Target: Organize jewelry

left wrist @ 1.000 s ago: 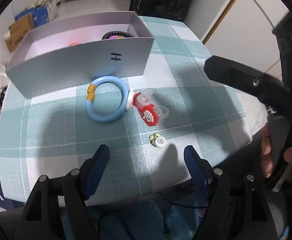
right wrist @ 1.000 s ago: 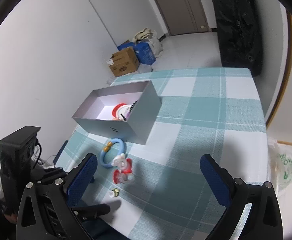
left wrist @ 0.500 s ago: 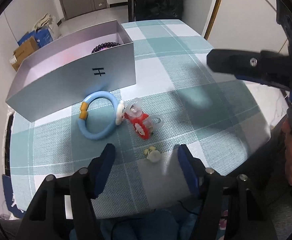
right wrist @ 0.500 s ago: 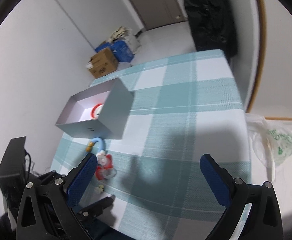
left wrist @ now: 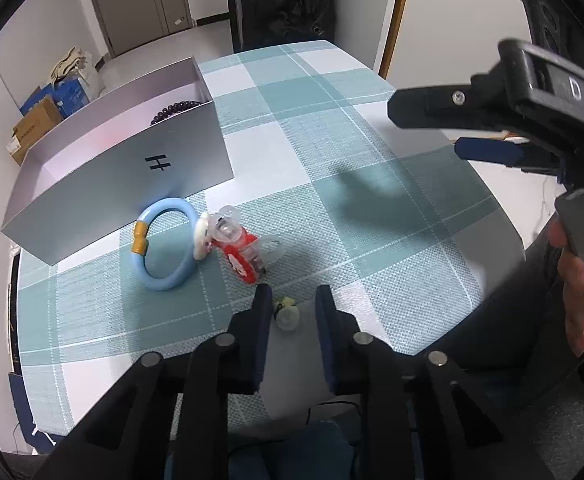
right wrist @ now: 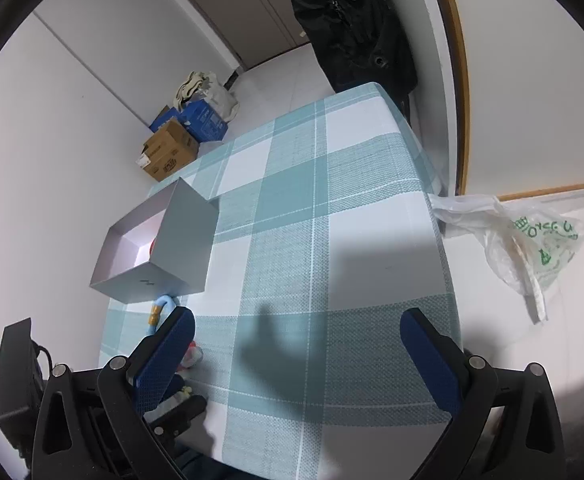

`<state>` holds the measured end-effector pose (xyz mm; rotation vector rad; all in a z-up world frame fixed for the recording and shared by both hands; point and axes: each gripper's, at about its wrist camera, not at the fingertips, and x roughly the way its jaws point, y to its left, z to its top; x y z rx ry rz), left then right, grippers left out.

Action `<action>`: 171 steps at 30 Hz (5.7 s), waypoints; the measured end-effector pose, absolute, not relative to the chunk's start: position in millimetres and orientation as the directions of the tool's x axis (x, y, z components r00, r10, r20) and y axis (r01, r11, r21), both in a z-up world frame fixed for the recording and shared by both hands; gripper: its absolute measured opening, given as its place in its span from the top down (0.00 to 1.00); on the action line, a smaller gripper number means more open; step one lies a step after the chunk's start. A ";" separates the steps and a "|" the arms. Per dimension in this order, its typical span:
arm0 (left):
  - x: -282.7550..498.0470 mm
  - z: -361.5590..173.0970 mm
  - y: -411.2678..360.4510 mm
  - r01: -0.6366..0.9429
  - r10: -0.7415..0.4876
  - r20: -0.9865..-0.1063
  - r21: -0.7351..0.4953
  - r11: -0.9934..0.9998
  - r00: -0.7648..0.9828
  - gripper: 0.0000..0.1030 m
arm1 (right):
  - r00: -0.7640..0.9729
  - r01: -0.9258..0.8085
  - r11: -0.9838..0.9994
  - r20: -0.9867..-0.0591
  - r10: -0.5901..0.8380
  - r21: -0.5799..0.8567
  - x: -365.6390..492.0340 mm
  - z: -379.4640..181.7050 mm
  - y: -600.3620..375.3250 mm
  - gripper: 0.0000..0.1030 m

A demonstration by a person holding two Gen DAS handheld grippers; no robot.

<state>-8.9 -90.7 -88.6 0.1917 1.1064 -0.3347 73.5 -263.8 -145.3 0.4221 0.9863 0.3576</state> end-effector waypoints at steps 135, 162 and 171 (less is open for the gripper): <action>123.1 -48.3 24.5 -0.055 -0.408 -0.787 -0.485 0.873 0.462 0.93 | 0.368 -0.485 0.741 -0.660 0.655 0.465 175.7 -88.5 -116.2 0.73; 113.7 -29.9 38.3 -0.049 -0.443 -0.725 -0.546 0.836 0.528 0.42 | 0.451 -0.455 0.721 -0.563 0.693 0.523 162.7 -72.4 -148.2 0.24; 90.2 -22.0 40.4 -0.004 -0.408 -0.698 -0.507 0.862 0.589 0.34 | 0.517 -0.483 0.742 -0.533 0.670 0.465 133.5 -63.5 -159.4 0.10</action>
